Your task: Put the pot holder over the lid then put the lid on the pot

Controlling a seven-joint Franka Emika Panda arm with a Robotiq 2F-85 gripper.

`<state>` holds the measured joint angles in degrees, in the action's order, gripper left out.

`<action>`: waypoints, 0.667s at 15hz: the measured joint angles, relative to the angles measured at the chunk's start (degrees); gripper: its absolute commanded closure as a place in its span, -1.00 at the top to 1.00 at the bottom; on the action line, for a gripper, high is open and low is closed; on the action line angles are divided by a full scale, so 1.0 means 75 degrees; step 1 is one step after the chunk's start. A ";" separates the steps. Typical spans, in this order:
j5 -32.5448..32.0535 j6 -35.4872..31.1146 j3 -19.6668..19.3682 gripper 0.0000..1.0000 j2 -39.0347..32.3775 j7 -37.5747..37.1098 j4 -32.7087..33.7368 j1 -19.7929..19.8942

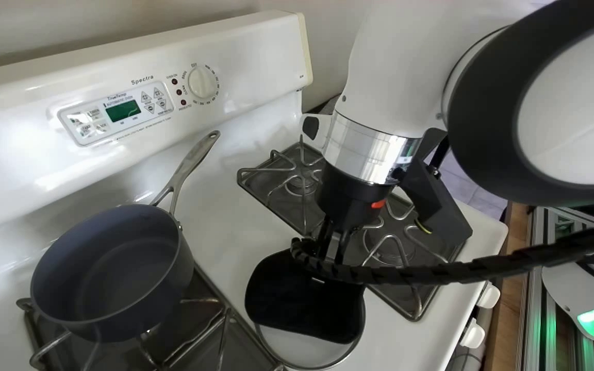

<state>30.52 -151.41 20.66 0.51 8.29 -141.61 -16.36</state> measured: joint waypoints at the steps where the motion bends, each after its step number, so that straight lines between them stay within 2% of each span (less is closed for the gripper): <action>1: 0.0055 0.0000 0.0000 -0.65 0.0000 0.0015 -0.0045 -0.0042; 2: 0.0117 0.0000 0.0000 -0.22 -0.0002 0.0047 -0.0074 -0.0085; 3: 0.0205 -0.0006 0.0000 -0.18 -0.0005 0.0112 -0.0096 -0.0130; 5: 0.0361 -0.0009 0.0000 0.10 -0.0014 0.0216 -0.0112 -0.0207; 10: 0.0473 -0.0015 0.0000 0.92 -0.0030 0.0280 -0.0112 -0.0310</action>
<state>34.07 -151.52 20.67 0.29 10.39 -142.45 -18.68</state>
